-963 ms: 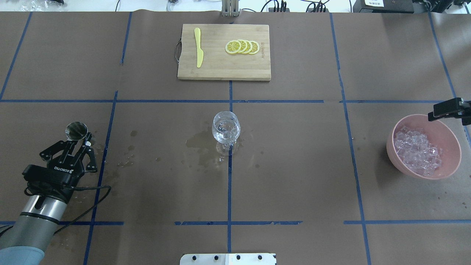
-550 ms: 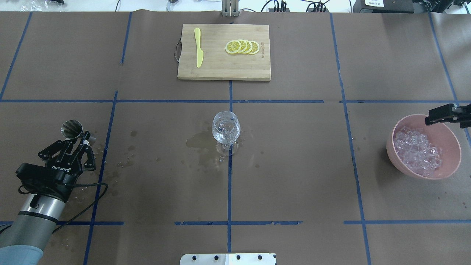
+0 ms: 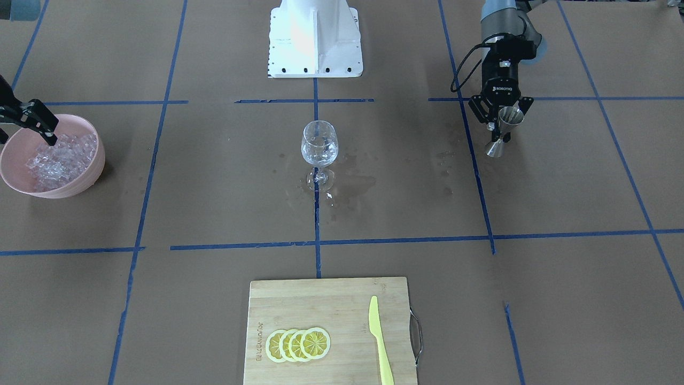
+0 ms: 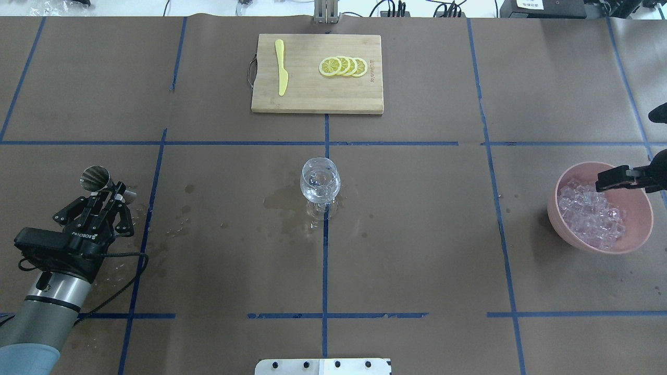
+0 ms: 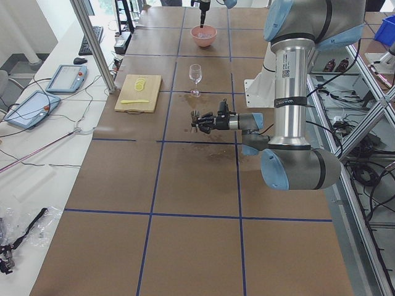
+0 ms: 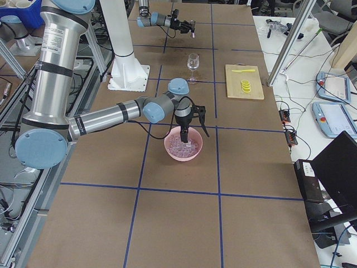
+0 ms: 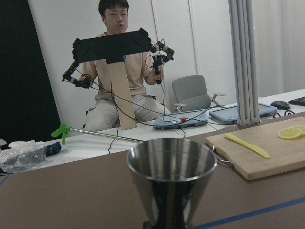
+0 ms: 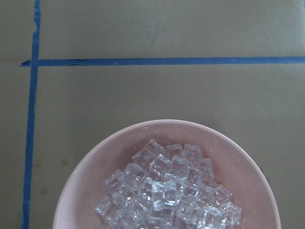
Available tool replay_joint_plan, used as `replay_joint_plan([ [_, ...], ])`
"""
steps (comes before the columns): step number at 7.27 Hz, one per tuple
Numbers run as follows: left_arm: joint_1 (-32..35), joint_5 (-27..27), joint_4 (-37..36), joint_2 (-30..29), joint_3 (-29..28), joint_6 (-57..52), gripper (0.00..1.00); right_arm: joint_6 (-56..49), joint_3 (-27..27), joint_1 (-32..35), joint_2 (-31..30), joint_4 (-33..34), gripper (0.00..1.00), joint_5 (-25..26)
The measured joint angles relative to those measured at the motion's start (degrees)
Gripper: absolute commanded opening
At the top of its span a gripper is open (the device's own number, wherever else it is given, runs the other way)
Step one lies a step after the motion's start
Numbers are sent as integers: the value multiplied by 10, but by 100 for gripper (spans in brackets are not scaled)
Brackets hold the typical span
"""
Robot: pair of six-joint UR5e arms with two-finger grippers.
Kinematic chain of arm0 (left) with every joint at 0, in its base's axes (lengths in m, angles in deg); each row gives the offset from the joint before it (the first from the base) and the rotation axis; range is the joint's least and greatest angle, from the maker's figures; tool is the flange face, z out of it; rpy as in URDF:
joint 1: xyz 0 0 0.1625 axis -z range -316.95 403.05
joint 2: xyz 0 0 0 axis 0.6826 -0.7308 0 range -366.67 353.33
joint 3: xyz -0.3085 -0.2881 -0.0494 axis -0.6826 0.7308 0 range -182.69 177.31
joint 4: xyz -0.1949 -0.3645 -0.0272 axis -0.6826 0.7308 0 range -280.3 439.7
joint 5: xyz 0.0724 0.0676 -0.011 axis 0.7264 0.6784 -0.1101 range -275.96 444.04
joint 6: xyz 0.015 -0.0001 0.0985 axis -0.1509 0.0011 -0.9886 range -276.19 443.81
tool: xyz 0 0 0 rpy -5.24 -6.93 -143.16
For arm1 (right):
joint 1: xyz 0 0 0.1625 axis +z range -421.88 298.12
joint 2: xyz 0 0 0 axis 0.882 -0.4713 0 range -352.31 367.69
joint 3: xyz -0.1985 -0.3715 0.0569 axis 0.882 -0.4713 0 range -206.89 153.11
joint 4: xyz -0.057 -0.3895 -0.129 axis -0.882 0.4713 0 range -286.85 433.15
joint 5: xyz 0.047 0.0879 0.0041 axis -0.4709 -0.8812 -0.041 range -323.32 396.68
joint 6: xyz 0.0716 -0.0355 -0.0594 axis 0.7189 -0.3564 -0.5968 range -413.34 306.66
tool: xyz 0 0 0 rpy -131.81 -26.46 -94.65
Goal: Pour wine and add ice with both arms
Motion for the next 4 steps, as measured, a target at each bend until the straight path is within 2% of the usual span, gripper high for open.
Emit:
replay_joint_plan([
  [2, 3, -4, 0, 0, 0, 2, 0, 2, -28, -17, -6, -41, 99, 5],
  [4, 4, -5, 0, 0, 0, 3, 0, 2, -37, -36, -6, -47, 91, 12],
])
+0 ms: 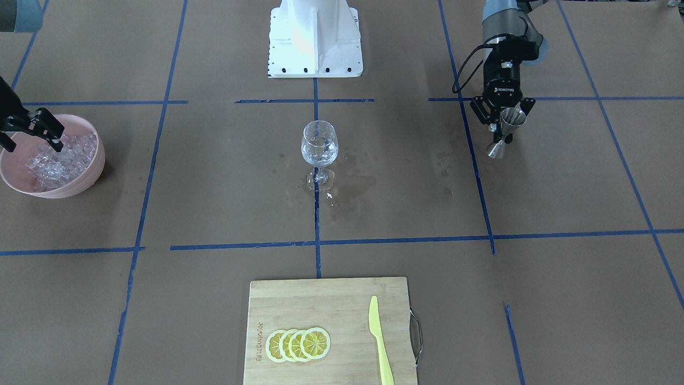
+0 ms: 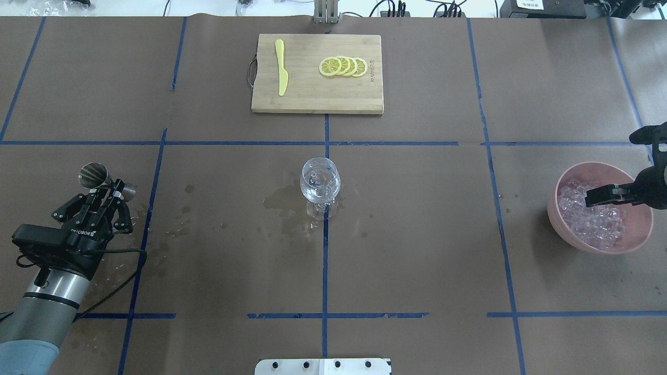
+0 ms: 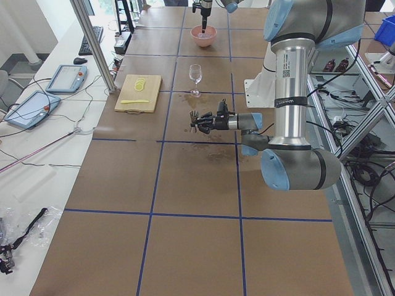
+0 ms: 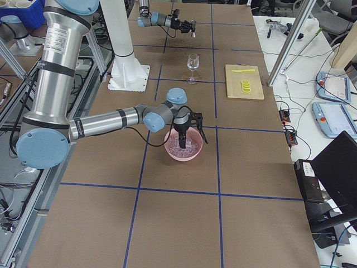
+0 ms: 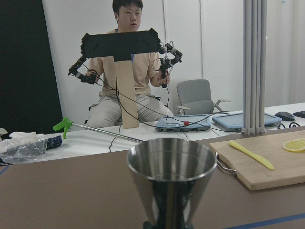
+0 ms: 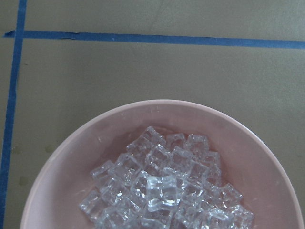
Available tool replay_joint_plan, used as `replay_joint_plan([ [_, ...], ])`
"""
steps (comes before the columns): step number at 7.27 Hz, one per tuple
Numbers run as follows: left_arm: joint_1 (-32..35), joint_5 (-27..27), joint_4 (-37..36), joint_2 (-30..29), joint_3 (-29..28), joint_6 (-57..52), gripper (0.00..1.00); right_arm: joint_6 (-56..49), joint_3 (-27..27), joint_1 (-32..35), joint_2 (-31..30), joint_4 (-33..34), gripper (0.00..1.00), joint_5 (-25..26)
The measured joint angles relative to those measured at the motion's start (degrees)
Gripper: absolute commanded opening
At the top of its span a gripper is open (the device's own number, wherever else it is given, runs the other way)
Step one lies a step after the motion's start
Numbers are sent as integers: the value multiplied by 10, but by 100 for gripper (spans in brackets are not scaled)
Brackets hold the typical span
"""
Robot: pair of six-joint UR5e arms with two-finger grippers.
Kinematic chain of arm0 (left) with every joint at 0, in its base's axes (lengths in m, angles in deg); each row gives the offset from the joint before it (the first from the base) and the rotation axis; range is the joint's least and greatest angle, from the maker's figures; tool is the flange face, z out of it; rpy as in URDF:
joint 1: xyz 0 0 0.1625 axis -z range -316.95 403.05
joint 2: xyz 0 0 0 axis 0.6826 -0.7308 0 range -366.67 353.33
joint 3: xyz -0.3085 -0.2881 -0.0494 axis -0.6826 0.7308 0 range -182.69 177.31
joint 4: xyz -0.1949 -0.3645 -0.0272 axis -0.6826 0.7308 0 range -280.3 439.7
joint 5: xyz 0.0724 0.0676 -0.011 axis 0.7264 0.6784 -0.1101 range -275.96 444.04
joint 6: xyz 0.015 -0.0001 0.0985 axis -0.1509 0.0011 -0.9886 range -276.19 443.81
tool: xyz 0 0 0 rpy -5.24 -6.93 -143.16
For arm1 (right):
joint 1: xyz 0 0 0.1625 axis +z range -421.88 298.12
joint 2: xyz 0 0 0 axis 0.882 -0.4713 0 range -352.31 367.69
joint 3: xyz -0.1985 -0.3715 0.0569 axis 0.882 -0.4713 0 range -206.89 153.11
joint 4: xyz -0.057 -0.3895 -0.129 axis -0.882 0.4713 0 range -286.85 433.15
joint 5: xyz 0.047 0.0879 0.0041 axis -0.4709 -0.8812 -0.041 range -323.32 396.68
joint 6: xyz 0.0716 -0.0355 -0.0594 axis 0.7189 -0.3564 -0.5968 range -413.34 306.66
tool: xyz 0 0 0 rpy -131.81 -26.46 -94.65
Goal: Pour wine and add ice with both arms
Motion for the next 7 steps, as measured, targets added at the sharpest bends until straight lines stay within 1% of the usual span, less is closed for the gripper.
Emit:
replay_joint_plan([
  [2, 0, 0, -1, 0, 0, 2, 0, -3, -8, -11, 5, -1, 89, 3],
  [5, 0, 0, -1, 0, -2, 4, 0, -9, -34, -14, 28, 0, 88, 4],
  [7, 0, 0, -1, 0, -3, 4, 0, -10, -46, -14, 36, 0, 64, 6],
])
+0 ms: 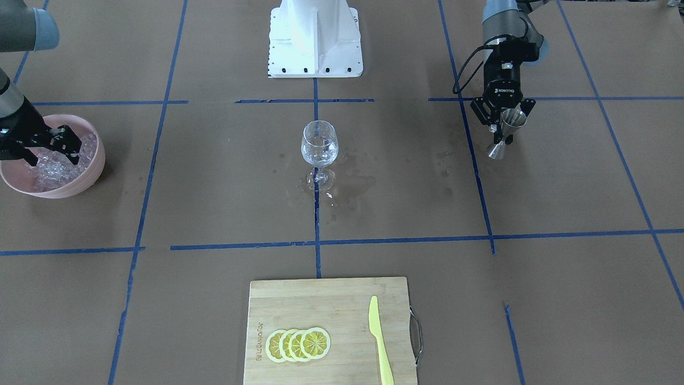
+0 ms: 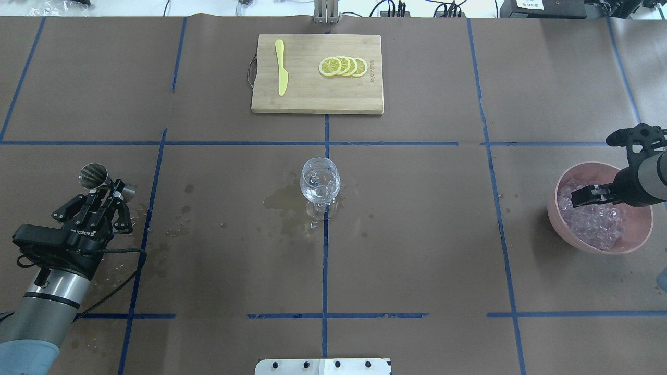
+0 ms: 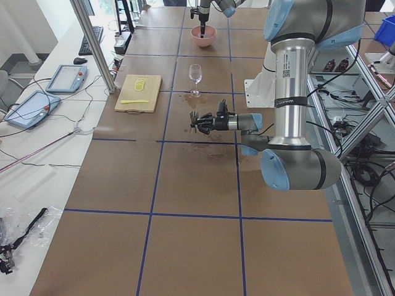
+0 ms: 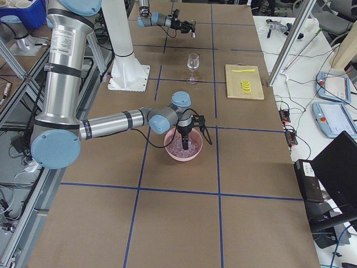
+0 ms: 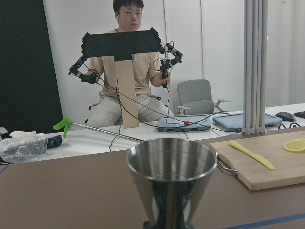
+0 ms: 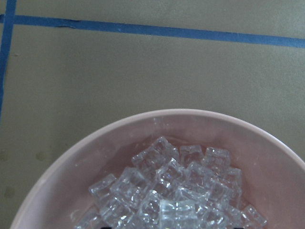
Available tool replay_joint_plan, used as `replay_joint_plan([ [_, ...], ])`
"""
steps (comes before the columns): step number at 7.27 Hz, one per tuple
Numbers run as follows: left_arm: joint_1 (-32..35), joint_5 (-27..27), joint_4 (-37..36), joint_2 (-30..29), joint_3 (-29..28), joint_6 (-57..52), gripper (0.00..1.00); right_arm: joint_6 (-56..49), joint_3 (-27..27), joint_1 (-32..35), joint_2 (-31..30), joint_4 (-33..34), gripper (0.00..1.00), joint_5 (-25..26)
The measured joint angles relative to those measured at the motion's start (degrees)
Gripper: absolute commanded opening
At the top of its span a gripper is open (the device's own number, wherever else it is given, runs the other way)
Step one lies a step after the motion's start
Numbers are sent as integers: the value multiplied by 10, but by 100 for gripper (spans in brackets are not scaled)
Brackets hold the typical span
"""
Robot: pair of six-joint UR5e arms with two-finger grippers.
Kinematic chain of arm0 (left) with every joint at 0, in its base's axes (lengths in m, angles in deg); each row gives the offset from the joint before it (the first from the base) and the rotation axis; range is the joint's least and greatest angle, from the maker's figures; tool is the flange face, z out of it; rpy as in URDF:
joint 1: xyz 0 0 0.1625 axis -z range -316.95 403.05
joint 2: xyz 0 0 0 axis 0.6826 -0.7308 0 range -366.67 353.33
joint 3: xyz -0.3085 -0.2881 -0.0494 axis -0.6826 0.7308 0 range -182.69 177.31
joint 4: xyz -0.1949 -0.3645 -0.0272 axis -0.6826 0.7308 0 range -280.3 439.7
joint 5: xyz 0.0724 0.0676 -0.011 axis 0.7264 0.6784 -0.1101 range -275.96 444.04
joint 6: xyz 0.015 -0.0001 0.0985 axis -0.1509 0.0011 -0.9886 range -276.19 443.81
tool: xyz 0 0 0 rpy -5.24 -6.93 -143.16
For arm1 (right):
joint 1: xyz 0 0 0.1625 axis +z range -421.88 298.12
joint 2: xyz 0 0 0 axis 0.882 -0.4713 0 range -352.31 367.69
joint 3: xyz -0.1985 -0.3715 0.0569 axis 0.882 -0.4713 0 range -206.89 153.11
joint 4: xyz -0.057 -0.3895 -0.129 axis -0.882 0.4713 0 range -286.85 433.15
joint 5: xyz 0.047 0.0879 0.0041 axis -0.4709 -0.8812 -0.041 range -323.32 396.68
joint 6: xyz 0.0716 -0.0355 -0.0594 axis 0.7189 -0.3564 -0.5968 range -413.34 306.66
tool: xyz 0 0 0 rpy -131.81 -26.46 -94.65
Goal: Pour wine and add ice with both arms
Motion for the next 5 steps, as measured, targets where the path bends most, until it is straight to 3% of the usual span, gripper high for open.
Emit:
replay_joint_plan([
  [3, 0, 0, 0, 0, -2, 0, 0, -1, -2, 1, 0, 0, 12, 1],
  [5, 0, 0, 0, -1, -4, 0, 0, -2, 1, 2, 0, 0, 0, 0],
])
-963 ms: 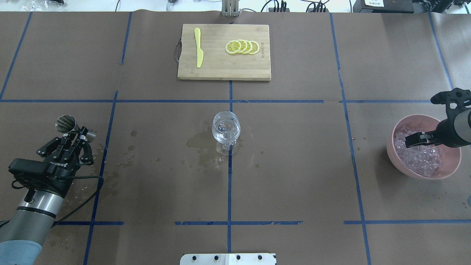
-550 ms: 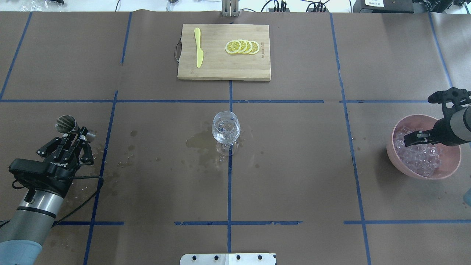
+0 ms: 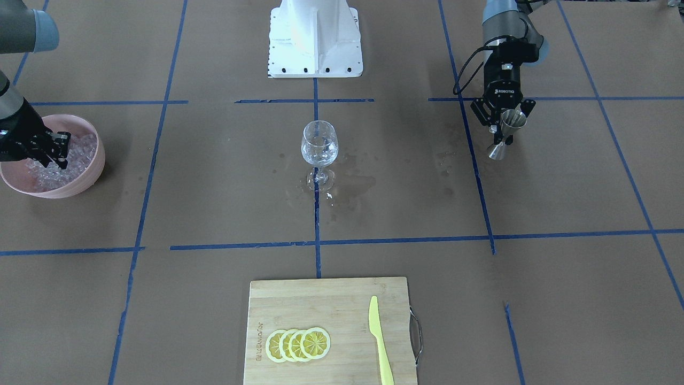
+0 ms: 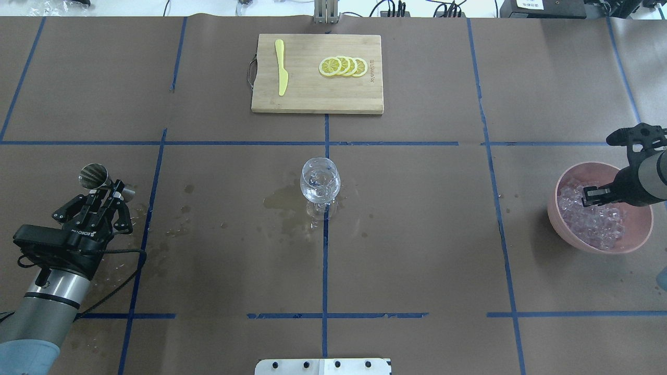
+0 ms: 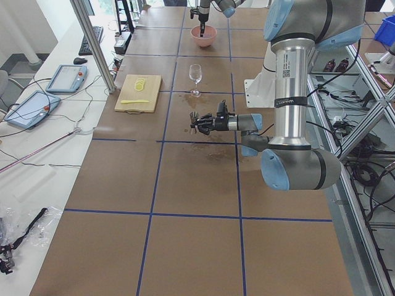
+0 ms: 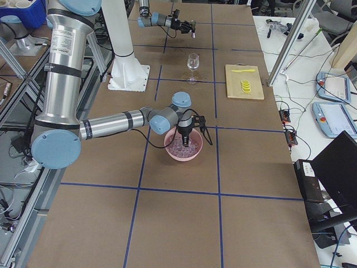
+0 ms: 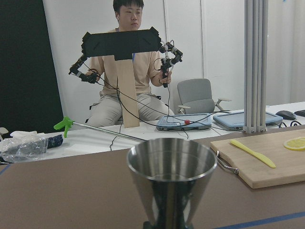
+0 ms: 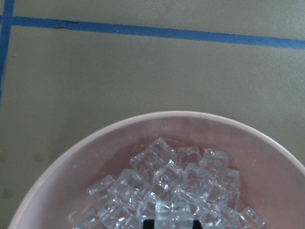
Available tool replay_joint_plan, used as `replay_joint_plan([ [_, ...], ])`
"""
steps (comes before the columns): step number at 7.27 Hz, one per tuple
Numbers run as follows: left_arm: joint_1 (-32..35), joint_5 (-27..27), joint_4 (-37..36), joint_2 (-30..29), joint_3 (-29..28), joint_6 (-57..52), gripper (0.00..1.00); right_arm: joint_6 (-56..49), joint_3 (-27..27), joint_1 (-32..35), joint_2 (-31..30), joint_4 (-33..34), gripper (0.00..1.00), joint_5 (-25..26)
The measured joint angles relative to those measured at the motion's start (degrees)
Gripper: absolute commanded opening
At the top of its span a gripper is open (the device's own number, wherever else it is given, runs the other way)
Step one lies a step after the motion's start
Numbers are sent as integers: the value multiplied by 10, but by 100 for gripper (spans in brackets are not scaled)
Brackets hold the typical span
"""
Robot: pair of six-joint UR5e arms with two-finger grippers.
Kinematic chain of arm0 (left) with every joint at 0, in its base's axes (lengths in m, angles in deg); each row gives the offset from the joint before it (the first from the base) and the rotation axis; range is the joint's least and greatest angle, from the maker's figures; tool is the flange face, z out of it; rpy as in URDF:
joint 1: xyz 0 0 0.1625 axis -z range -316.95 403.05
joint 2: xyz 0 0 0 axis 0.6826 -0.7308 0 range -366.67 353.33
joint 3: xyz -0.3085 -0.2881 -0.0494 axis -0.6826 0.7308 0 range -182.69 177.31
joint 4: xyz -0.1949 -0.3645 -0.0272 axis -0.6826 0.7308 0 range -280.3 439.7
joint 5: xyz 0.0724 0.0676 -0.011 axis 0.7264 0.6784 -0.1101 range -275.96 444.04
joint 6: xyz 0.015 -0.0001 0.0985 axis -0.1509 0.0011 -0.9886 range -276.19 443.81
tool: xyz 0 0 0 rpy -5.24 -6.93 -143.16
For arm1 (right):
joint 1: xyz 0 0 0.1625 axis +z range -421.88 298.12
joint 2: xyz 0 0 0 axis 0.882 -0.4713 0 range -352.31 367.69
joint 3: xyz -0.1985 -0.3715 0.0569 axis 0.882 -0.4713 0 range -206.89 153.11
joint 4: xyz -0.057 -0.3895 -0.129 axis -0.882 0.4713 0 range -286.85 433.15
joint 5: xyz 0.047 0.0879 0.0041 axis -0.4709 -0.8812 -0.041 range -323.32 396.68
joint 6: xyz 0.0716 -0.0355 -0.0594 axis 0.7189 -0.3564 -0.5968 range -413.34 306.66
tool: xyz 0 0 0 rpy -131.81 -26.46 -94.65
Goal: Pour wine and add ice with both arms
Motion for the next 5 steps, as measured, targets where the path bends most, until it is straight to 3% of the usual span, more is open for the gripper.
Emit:
replay_joint_plan([
  [5, -1, 0, 0, -1, -23, 47, 0, -4, 38, 12, -9, 2, 0, -5],
])
